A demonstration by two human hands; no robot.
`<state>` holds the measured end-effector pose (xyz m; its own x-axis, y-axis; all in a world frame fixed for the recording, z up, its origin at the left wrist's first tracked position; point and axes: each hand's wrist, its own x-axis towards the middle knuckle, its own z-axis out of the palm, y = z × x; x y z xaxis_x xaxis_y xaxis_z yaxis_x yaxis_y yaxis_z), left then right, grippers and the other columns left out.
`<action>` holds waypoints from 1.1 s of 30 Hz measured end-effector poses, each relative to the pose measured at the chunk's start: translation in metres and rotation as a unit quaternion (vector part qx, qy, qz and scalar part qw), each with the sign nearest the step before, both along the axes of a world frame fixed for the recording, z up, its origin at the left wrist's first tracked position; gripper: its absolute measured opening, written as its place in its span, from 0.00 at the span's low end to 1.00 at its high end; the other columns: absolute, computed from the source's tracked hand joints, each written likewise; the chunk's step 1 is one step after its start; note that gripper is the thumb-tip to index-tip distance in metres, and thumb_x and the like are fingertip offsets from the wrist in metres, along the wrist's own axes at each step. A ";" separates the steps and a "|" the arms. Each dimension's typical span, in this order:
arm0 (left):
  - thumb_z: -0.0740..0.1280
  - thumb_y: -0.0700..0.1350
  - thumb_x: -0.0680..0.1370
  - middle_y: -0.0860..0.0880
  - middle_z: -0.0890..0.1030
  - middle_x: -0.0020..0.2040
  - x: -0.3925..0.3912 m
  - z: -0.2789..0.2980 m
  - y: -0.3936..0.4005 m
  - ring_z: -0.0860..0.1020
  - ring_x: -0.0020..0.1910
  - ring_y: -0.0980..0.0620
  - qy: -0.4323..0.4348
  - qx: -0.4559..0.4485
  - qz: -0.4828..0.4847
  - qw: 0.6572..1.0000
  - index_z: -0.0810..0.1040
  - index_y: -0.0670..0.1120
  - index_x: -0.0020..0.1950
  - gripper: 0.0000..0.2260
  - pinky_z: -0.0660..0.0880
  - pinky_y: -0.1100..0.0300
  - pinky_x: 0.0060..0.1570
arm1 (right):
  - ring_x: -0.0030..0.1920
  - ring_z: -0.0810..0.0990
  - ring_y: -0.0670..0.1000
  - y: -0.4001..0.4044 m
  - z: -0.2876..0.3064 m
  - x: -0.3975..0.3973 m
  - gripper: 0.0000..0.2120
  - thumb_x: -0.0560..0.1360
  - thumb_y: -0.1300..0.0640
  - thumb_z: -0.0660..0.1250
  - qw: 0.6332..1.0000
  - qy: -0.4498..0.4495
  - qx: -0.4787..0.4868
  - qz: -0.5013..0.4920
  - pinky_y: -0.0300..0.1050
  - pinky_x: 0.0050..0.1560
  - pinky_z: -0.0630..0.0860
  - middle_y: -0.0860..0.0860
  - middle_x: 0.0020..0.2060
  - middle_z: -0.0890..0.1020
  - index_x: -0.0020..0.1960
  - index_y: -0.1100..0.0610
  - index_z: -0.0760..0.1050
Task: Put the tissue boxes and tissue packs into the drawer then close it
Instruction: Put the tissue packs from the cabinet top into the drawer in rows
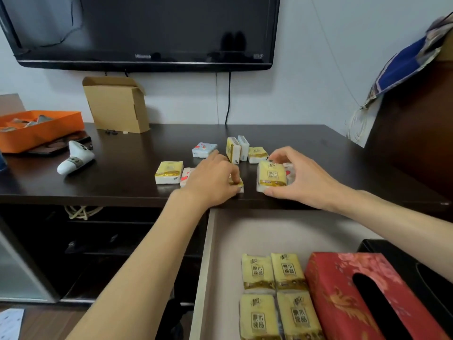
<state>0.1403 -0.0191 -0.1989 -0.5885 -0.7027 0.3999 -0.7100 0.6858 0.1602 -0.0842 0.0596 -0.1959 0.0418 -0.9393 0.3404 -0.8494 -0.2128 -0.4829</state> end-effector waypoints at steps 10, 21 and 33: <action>0.70 0.53 0.72 0.48 0.80 0.58 0.001 0.015 0.024 0.75 0.57 0.43 -0.104 0.042 0.003 0.994 0.75 0.57 0.54 0.13 0.66 0.54 0.49 | 0.58 0.81 0.40 0.080 -0.021 0.020 0.26 0.67 0.38 0.78 0.996 -0.042 0.037 0.064 0.44 0.57 0.79 0.36 0.56 0.80 0.61 0.38 0.72; 0.75 0.68 0.60 0.64 0.77 0.46 0.047 -0.004 0.160 0.76 0.46 0.65 -0.162 0.310 -0.133 0.927 0.74 0.62 0.46 0.21 0.74 0.64 0.45 | 0.58 0.72 0.31 0.175 -0.028 0.035 0.30 0.59 0.22 0.71 0.949 0.120 0.246 0.158 0.33 0.50 0.74 0.25 0.57 0.71 0.56 0.31 0.69; 0.71 0.63 0.72 0.61 0.74 0.53 0.051 -0.073 0.201 0.70 0.50 0.65 -0.144 0.291 -0.226 0.919 0.79 0.58 0.52 0.14 0.64 0.75 0.46 | 0.58 0.72 0.40 0.189 -0.048 0.045 0.34 0.74 0.22 0.46 0.882 0.317 0.272 0.219 0.51 0.79 0.33 0.40 0.48 0.77 0.51 0.44 0.81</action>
<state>0.1913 0.1817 -0.2723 -0.8948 -0.4070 -0.1836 -0.4450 0.7783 0.4429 -0.0396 0.2484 -0.2442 0.4608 -0.8026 -0.3787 -0.8793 -0.4709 -0.0719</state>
